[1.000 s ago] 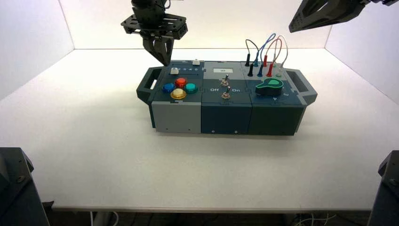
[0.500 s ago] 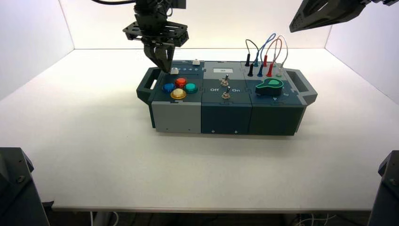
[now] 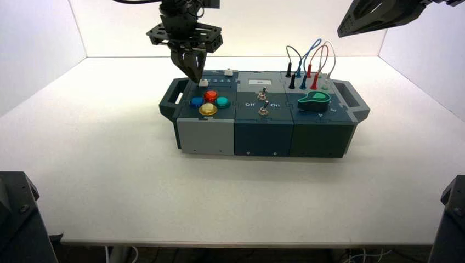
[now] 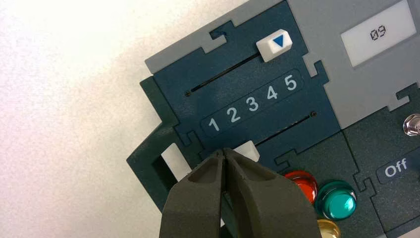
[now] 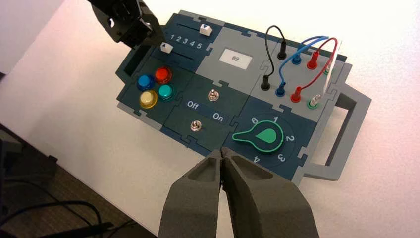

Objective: Move the bottom slider to position 5.

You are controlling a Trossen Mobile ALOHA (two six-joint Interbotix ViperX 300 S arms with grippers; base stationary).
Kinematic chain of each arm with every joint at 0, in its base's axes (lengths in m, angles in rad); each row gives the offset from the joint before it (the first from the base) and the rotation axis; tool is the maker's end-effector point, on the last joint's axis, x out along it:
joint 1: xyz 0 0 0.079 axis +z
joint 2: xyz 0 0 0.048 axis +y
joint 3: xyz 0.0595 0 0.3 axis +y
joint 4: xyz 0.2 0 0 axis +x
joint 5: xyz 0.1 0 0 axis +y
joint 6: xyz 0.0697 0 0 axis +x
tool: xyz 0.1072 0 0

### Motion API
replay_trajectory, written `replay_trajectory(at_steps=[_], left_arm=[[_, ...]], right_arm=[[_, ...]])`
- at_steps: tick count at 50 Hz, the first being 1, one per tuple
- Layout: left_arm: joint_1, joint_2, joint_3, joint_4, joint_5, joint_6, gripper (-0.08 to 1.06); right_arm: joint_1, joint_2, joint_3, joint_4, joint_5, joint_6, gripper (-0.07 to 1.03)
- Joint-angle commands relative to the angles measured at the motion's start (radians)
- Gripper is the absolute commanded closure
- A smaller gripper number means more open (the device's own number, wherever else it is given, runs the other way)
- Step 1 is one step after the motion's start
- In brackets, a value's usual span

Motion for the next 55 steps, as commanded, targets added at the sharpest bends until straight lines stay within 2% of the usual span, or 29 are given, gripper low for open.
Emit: replay_trajectory(at_steps=[1,55], left_arm=[[-0.011,-0.014,-0.023,-0.002,0.0,0.005,1.01],[-0.044,0.017,-0.066,-0.003,0.029,0.005,1.01]], right_arm=[[-0.005,0.002,-0.012,0.002,-0.009,0.003,0.99],[-0.005,0.002,-0.012,0.0,-0.011,0.003,0.99]])
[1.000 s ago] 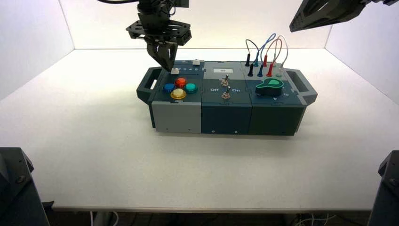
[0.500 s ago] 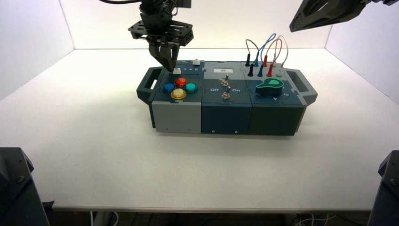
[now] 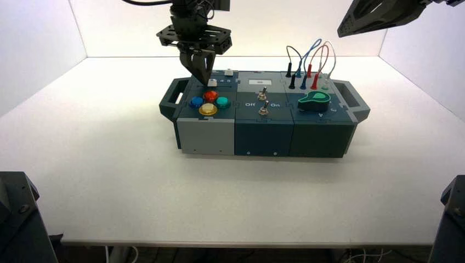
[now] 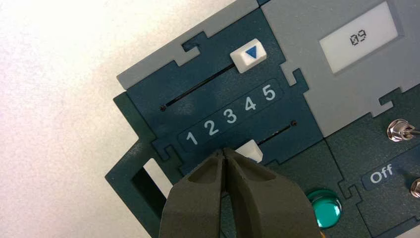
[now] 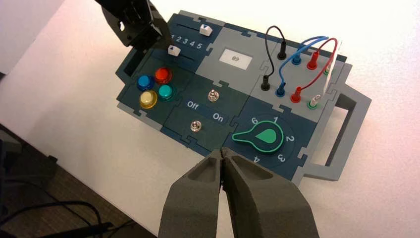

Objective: Move the bottom slider to position 5.

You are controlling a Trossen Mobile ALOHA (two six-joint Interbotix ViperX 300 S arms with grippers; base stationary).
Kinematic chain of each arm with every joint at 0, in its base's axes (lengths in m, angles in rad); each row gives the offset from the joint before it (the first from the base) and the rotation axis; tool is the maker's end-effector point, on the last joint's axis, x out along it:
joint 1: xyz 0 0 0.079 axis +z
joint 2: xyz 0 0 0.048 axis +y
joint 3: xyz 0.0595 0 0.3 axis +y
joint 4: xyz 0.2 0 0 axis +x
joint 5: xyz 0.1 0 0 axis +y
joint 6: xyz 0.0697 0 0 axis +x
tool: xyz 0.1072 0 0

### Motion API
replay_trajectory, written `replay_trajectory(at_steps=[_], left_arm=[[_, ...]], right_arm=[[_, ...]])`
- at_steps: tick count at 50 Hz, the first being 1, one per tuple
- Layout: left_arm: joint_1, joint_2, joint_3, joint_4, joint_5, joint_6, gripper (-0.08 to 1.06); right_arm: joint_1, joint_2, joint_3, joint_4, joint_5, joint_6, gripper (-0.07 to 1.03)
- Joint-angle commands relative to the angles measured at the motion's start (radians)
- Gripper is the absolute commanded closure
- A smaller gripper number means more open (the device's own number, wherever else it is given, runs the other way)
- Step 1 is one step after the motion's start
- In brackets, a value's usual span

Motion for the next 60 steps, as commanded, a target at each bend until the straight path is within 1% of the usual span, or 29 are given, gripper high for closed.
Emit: replay_trajectory(at_steps=[1,45,60], left_arm=[[-0.009,-0.017,-0.021,-0.002,0.0,0.005,1.01],[-0.028,-0.011,-0.029,-0.005,0.005,0.005,1.01],[-0.032,0.002,-0.058,-0.005,0.017,0.005,1.01]], right_arm=[[-0.005,0.003,-0.012,0.002,-0.009,0.003,0.99],[-0.005,0.003,-0.012,0.002,-0.011,0.002,0.99],[-0.005,0.003,-0.012,0.002,-0.011,0.003,0.99]])
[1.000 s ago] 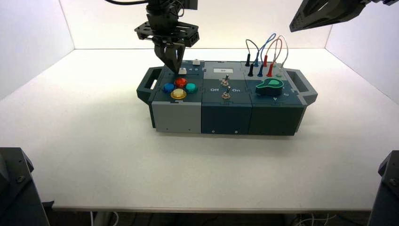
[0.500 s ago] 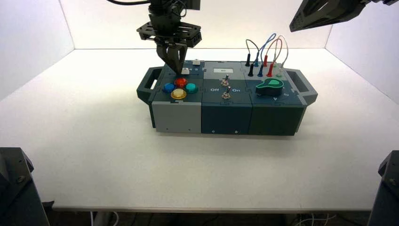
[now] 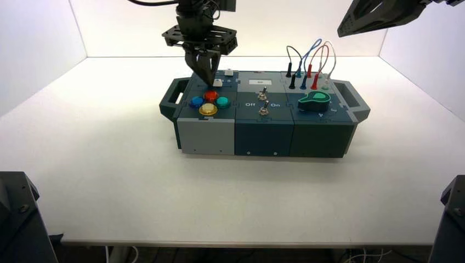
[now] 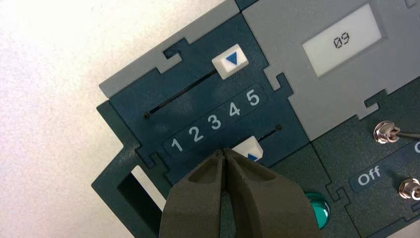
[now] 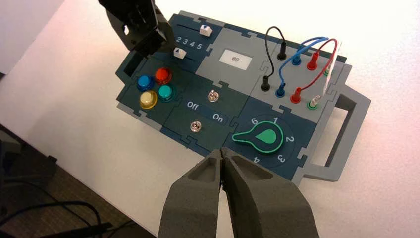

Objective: Move the bottom slider to position 5.

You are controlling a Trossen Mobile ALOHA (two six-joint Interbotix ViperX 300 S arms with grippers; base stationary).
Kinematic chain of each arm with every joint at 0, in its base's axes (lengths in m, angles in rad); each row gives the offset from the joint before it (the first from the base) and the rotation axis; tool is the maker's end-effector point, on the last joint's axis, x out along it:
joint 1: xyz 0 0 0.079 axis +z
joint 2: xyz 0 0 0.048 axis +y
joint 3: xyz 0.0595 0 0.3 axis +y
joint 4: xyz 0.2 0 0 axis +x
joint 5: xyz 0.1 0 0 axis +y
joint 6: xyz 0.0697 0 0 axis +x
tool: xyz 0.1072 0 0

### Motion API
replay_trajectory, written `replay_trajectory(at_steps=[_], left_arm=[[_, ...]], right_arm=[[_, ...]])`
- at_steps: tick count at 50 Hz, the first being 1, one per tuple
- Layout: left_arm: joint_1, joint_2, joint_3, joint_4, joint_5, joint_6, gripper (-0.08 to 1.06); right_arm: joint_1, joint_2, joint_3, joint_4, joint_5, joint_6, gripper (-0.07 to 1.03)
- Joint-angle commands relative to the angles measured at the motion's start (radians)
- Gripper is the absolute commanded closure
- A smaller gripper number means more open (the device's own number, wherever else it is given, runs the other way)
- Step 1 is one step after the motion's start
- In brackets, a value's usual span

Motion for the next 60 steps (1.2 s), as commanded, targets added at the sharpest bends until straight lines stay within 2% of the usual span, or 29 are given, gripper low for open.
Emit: replay_trajectory(at_steps=[1,15,60], left_arm=[[-0.011,-0.015,-0.037,-0.002,0.005,0.003,1.01],[-0.029,0.003,-0.069,-0.002,0.026,0.003,1.01],[-0.057,0.011,-0.08,-0.005,0.032,0.002,1.01]], right_arm=[[-0.005,0.003,-0.012,0.002,-0.009,0.005,0.99],[-0.005,0.003,-0.012,0.002,-0.009,0.003,0.99],[-0.005,0.003,-0.012,-0.002,-0.011,0.003,0.99]])
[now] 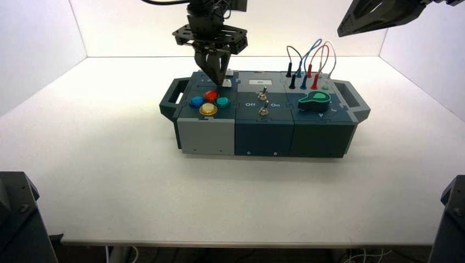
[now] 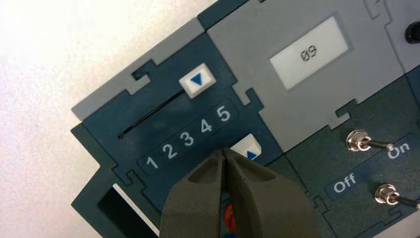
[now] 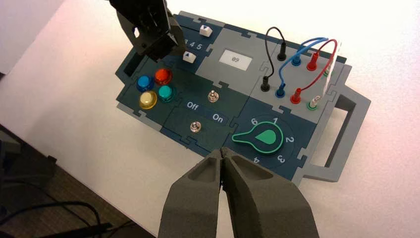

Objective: Move the bottom slider to position 5.

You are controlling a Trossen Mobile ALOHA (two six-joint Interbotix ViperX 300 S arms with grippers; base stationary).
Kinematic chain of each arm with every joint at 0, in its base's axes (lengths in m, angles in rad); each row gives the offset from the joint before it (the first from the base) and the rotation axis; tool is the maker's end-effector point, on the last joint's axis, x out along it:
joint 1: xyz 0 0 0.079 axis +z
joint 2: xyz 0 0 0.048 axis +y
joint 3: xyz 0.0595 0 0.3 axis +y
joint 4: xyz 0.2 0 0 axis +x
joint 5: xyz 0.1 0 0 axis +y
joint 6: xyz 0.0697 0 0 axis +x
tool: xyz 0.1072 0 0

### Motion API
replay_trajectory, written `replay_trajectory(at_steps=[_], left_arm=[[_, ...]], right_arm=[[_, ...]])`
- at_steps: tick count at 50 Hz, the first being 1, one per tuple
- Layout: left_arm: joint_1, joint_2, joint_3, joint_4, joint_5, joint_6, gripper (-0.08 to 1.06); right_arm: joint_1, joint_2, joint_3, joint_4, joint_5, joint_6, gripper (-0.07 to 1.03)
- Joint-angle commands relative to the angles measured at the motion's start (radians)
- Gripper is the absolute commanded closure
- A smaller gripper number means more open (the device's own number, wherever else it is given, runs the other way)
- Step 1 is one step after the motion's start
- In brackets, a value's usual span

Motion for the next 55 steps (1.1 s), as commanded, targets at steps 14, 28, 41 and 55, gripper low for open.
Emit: replay_trajectory(at_steps=[14,28,41,55], left_arm=[[-0.017,-0.011,-0.034,-0.003,0.002,0.002,1.01],[0.052,-0.038,-0.028,0.017,-0.002,0.0,1.01],[0.057,-0.127,0.005,0.015,-0.014,-0.012,1.01],[0.052,-0.236,0.002,0.009,-0.023,-0.02,1.01]], right_arm=[[-0.005,0.003,-0.012,0.002,-0.011,0.003,0.99],[-0.003,-0.002,-0.017,0.005,-0.008,0.003,0.99],[-0.005,-0.038,-0.017,0.006,-0.005,0.003,0.99],[-0.003,-0.051,-0.017,0.008,-0.006,0.003,0.99]])
